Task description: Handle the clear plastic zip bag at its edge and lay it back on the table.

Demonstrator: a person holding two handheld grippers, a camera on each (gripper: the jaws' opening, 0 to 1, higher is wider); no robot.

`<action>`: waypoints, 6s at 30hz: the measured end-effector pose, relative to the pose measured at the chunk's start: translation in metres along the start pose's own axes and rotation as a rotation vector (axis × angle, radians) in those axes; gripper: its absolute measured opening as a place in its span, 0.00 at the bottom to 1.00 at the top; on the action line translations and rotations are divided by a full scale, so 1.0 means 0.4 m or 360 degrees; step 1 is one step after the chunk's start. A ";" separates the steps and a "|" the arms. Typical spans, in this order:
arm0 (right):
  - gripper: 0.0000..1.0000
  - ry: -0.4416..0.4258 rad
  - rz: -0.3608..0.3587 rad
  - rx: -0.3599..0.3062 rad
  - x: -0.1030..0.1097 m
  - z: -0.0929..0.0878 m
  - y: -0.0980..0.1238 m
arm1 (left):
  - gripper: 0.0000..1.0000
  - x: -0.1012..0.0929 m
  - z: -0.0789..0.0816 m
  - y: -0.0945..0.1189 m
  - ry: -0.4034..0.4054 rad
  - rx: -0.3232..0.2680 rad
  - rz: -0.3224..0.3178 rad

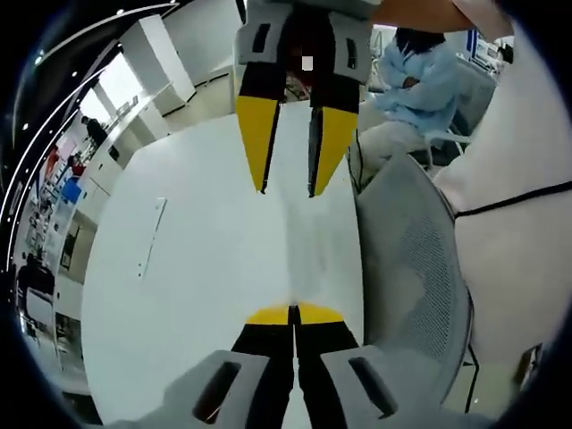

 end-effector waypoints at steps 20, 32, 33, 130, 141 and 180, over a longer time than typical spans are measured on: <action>0.05 0.0020 0.0040 0.0059 -0.015 0.032 -0.077 | 0.00 0.019 0.019 0.035 -0.0057 0.0079 -0.0019; 0.01 0.0006 0.0042 0.0068 -0.011 0.025 -0.090 | 0.00 0.016 0.016 0.033 -0.0089 0.0120 -0.0039; 0.01 0.0007 0.0041 0.0068 -0.011 0.026 -0.091 | 0.00 0.015 0.017 0.033 -0.0092 0.0120 -0.0038; 0.00 -0.0009 -0.0007 0.0226 -0.005 -0.051 -0.071 | 0.00 0.009 -0.019 0.037 -0.0108 0.0139 0.0005; 0.00 -0.0025 -0.0012 0.0248 -0.004 -0.074 -0.055 | 0.00 0.013 -0.022 0.038 -0.0097 0.0132 0.0012; 0.00 -0.0070 -0.0043 0.0306 -0.005 -0.127 -0.002 | 0.00 0.029 -0.035 0.041 -0.0080 0.0116 0.0032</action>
Point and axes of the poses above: the point that each gripper's makers call its tool centre point, and the gripper's own axes: y roughly backward along the fingers, x roughly to its left, z roughly out of its top, the point moved 1 cm from there along y, roughly backward along the fingers, and after that the axes turned 7 degrees about x, right-handed, at the moved point
